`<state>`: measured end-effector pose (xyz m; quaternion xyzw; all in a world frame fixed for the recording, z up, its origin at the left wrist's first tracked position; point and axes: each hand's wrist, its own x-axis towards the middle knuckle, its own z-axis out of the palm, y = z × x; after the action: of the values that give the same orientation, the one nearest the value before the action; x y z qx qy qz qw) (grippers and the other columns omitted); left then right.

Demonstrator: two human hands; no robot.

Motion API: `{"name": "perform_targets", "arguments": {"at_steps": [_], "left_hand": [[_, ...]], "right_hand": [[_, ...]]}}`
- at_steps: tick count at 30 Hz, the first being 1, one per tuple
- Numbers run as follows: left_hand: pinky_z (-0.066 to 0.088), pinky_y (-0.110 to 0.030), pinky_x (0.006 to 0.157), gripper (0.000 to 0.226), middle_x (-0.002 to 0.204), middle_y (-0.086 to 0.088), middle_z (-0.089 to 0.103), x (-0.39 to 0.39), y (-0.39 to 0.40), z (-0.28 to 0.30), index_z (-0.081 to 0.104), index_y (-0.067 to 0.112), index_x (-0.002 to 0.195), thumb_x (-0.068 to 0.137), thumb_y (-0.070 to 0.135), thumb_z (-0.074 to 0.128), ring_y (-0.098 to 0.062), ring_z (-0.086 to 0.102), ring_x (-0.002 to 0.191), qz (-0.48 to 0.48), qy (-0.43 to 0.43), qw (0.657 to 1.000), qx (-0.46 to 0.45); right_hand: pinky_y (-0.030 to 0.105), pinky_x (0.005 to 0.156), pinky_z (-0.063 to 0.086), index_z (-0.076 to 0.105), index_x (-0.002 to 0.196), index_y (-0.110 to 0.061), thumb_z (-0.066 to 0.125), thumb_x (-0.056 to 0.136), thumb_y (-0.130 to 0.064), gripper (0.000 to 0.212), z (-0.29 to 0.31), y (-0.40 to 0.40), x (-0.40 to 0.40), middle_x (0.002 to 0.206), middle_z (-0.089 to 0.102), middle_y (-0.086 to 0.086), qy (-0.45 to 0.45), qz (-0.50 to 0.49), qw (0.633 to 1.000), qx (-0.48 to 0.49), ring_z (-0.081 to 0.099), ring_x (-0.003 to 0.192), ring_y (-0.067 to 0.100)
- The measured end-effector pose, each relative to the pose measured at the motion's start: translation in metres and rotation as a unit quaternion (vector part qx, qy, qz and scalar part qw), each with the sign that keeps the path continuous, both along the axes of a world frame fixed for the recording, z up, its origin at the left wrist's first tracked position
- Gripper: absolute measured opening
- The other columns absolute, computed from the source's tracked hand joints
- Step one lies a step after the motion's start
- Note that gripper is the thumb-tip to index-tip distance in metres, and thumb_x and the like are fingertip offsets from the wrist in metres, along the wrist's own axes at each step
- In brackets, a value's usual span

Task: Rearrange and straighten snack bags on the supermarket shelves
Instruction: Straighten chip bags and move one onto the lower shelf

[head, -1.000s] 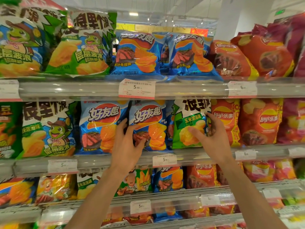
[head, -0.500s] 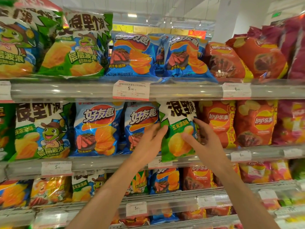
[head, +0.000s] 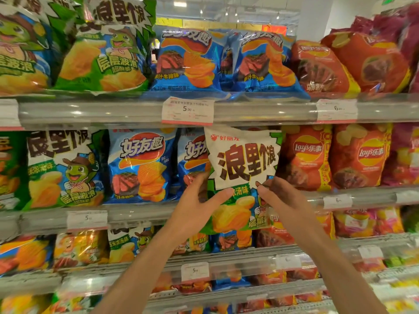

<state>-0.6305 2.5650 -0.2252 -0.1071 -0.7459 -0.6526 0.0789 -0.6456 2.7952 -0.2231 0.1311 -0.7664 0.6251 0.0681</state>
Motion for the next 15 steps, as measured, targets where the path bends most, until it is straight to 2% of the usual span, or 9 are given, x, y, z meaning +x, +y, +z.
{"name": "perform_targets", "arguments": {"at_steps": [3,8,12,15], "left_hand": [[0.053,-0.016,0.092,0.056,0.123,0.025,0.069,0.014,-0.030,-0.007,0.055,0.040,0.131,0.079,0.049,0.076,0.002,0.065,0.115,-0.007,-0.009,1.000,-0.005],[0.055,-0.020,0.092,0.061,0.121,0.028,0.068,0.035,-0.089,-0.012,0.054,0.042,0.128,0.073,0.056,0.077,0.004,0.065,0.112,0.015,-0.015,0.999,-0.024],[0.054,-0.017,0.094,0.070,0.124,0.031,0.066,0.052,-0.141,-0.010,0.051,0.044,0.134,0.072,0.060,0.079,0.008,0.063,0.112,0.019,-0.003,0.999,-0.037],[0.051,-0.006,0.084,0.087,0.124,0.039,0.061,0.068,-0.181,-0.010,0.043,0.046,0.140,0.066,0.065,0.085,0.015,0.059,0.112,0.036,0.001,0.998,-0.055]], "right_hand": [[0.030,0.091,0.053,0.069,0.115,-0.036,0.071,0.077,-0.057,0.044,-0.003,-0.024,0.014,0.111,0.074,-0.018,-0.005,0.010,1.000,0.008,0.067,0.109,0.002],[0.006,0.077,0.049,0.068,0.112,-0.036,0.075,0.075,-0.050,0.040,-0.006,-0.078,0.036,0.106,0.073,-0.025,0.006,-0.003,1.000,0.016,0.064,0.104,-0.008],[0.015,0.082,0.049,0.067,0.112,-0.037,0.076,0.072,-0.052,0.044,-0.008,-0.132,0.047,0.107,0.073,-0.024,0.006,-0.012,1.000,0.014,0.063,0.107,-0.008],[0.012,0.082,0.050,0.066,0.114,-0.033,0.077,0.064,-0.062,0.059,-0.008,-0.179,0.053,0.110,0.072,-0.019,0.012,-0.023,1.000,0.008,0.063,0.109,-0.006]]}}
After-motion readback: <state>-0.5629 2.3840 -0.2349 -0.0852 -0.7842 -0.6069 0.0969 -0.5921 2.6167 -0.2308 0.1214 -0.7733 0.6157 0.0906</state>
